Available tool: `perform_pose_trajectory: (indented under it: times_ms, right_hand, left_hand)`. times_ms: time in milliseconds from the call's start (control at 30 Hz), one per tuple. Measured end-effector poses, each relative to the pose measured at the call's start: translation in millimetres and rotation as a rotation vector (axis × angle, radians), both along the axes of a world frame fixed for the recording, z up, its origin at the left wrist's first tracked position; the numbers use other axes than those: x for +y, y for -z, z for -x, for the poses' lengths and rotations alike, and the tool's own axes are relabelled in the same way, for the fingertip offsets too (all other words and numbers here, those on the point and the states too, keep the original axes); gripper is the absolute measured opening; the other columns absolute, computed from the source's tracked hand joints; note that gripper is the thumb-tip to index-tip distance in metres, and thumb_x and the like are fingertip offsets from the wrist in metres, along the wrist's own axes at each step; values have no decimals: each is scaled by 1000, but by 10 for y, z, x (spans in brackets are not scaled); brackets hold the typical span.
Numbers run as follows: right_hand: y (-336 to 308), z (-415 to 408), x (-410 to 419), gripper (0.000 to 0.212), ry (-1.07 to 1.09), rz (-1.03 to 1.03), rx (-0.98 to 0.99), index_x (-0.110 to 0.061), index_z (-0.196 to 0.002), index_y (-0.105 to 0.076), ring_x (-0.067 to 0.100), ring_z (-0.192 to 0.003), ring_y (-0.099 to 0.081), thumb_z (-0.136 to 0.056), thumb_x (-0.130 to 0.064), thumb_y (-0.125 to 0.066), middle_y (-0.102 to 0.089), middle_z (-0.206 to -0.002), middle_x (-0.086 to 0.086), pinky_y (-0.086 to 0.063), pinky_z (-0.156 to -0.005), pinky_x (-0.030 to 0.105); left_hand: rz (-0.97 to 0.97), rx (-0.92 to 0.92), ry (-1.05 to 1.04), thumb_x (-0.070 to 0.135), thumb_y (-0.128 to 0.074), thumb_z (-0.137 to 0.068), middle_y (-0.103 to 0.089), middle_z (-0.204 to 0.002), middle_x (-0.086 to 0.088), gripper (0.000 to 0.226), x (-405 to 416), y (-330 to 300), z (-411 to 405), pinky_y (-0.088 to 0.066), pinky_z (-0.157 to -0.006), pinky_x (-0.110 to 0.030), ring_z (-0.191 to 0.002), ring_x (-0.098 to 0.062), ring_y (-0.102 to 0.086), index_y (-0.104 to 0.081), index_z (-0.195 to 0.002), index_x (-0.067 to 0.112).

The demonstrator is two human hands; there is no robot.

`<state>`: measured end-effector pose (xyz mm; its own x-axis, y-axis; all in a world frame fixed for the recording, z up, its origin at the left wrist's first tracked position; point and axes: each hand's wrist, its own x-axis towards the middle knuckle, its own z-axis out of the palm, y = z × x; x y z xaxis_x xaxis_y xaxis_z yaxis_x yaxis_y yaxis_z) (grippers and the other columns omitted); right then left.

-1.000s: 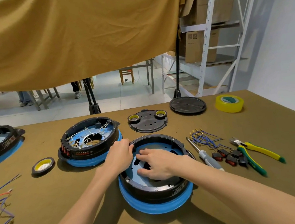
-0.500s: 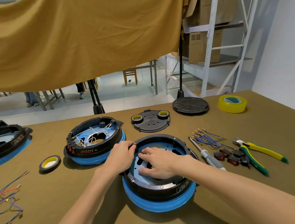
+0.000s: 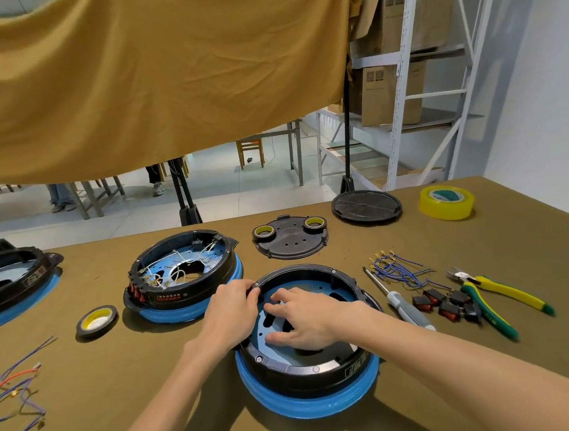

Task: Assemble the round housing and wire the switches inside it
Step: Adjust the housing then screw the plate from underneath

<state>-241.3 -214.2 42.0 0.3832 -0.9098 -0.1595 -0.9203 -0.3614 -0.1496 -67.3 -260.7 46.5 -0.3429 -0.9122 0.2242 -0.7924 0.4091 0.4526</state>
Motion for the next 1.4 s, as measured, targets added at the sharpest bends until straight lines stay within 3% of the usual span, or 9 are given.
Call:
perform_pose_trajectory:
  times_ms: [133, 200, 300, 400, 467, 533, 700, 967, 1400]
  right_hand:
    - [-20, 36, 48, 75, 0, -31, -38, -23, -162, -26, 23, -154, -22, -101, -64, -43, -24, -168, 4, -23, -122, 41]
    - [-77, 111, 101, 67, -4, -27, -96, -22, -158, -38, 20, -150, -31, -101, -56, -51, -34, -164, 2, -27, -121, 40]
    - [-150, 290, 210, 36, 44, 288, -223, -21, -132, -66, 15, -121, -53, -100, -37, -60, -63, -131, -2, -45, -105, 40]
    - [-197, 528, 234, 28, 272, 581, -204, -19, -123, -66, 19, -107, -53, -96, -26, -63, -62, -116, 0, -45, -96, 39]
    - [-233, 651, 192, 36, 458, 421, -136, -16, -132, -59, 23, -109, -57, -98, -30, -61, -59, -121, 4, -50, -95, 40]
    - [-220, 698, 145, 28, 511, 234, -165, -13, -123, -63, 24, -96, -64, -103, -32, -55, -66, -110, 6, -56, -82, 40]
    - [-192, 697, 93, 22, 472, 244, -197, -15, -111, -66, 25, -86, -63, -105, -30, -51, -68, -99, 6, -51, -70, 36]
    - [-265, 578, -5, 16, 437, 263, -135, -9, -112, -66, 32, -92, -66, -103, -14, -53, -69, -107, 14, -56, -77, 41]
    - [-223, 555, -102, 11, 359, 248, -23, -9, -109, -58, 32, -84, -61, -99, -6, -55, -66, -104, 15, -51, -68, 40]
  left_hand:
    - [-22, -9, -72, 29, -47, -108, -70, -99, -2, 25, 98, -10, 64, -54, -76, -37, -89, -20, -66, -66, -117, 15]
    - [-43, -67, -121, 26, -46, -107, -63, -99, -2, 19, 173, -15, 105, -46, -71, -35, -87, -22, -61, -58, -115, 13]
    - [-111, -105, -153, 17, -47, -103, -56, -104, -5, 10, 302, -22, 93, -36, -69, -32, -85, -22, -50, -43, -111, 13]
    - [-71, -249, -178, 15, -46, -100, -50, -119, -12, 18, 407, -49, 66, -42, -77, -32, -92, -23, -44, -39, -116, 10]
    - [180, -326, -135, 19, -51, -99, -48, -126, -8, 29, 427, -64, 116, -44, -90, -28, -102, -20, -46, -44, -126, 11]
    - [283, -246, 84, 23, -53, -101, -52, -133, -1, 35, 424, -118, 241, -46, -98, -28, -114, -15, -51, -51, -136, 17]
    - [-112, -353, 419, 35, -34, -111, -34, -165, 0, 48, 288, -107, 595, -31, -121, -38, -151, -19, -33, -36, -158, 24]
    - [-51, -414, 400, 33, -30, -112, -43, -157, -6, 45, 314, 133, 643, -41, -109, -39, -139, -24, -45, -42, -153, 19]
    - [-68, -462, 378, 39, -29, -111, -29, -167, -1, 52, 265, 180, 579, -34, -118, -42, -150, -24, -33, -29, -160, 26]
